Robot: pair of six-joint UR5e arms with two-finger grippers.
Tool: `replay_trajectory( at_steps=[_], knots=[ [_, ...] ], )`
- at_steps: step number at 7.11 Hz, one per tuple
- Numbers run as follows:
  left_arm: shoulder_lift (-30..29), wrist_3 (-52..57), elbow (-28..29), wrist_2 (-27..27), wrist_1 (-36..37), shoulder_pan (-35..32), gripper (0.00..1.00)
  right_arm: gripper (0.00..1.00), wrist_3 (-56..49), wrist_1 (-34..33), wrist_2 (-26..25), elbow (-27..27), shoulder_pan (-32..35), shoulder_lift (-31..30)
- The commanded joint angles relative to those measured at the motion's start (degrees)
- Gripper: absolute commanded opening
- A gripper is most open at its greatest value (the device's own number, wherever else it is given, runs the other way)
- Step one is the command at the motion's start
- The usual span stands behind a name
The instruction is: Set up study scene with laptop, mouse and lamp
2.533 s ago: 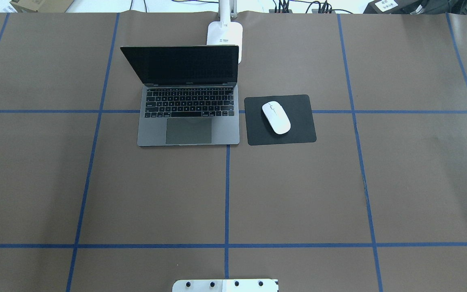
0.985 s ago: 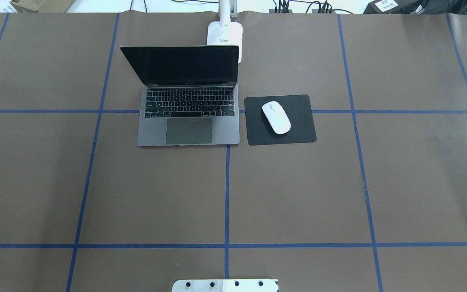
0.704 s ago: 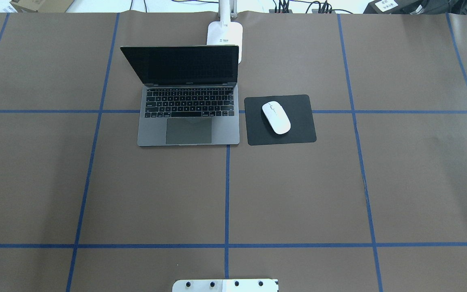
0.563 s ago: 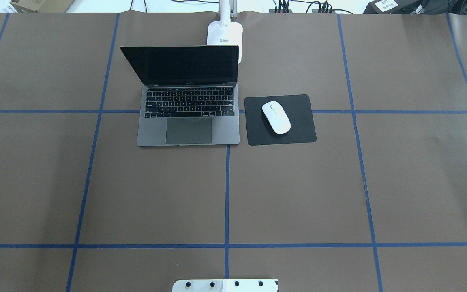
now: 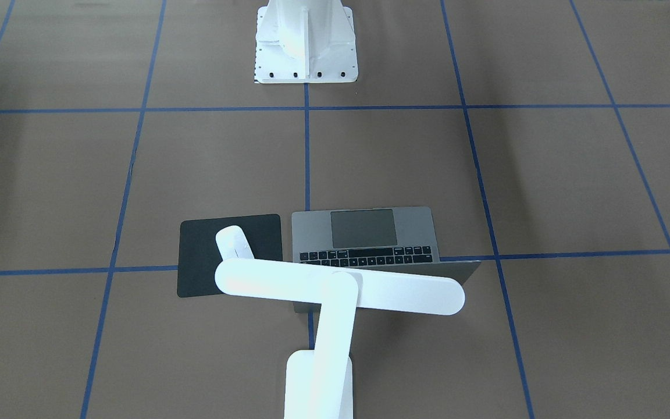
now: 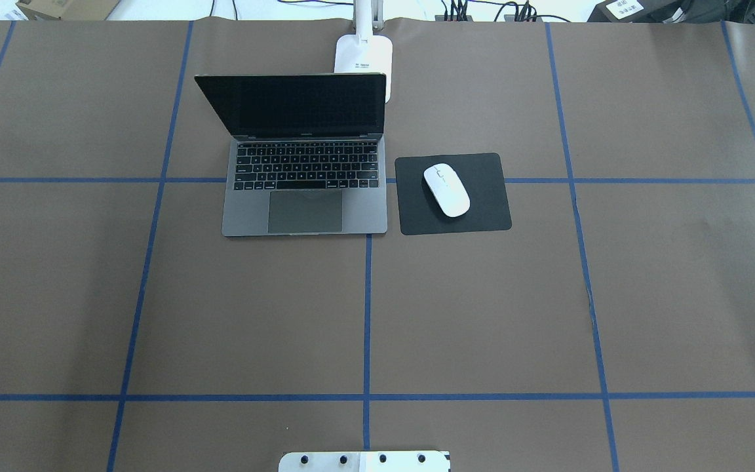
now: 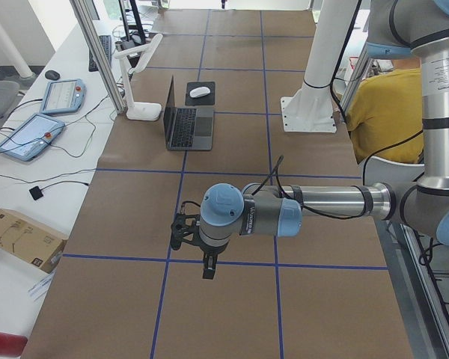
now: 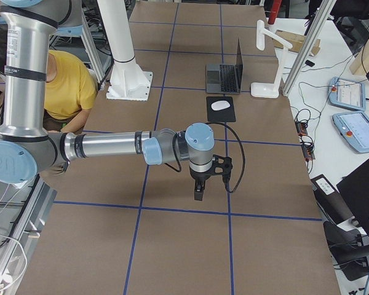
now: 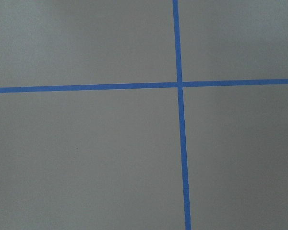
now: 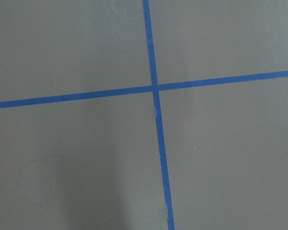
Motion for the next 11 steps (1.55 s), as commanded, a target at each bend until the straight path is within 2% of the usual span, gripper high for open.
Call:
replay_trajectory(
  at_steps=[1,11],
  knots=[
    [0.0,0.0,0.0,0.0,0.0,0.0,1.00,1.00,0.0,-0.1,0.1,0.0,-0.4,0.1],
    [0.1,0.0,-0.1,-0.1,-0.1,0.1,1.00,1.00,0.0,0.0,-0.1,-0.3,-3.0,0.2]
  ],
)
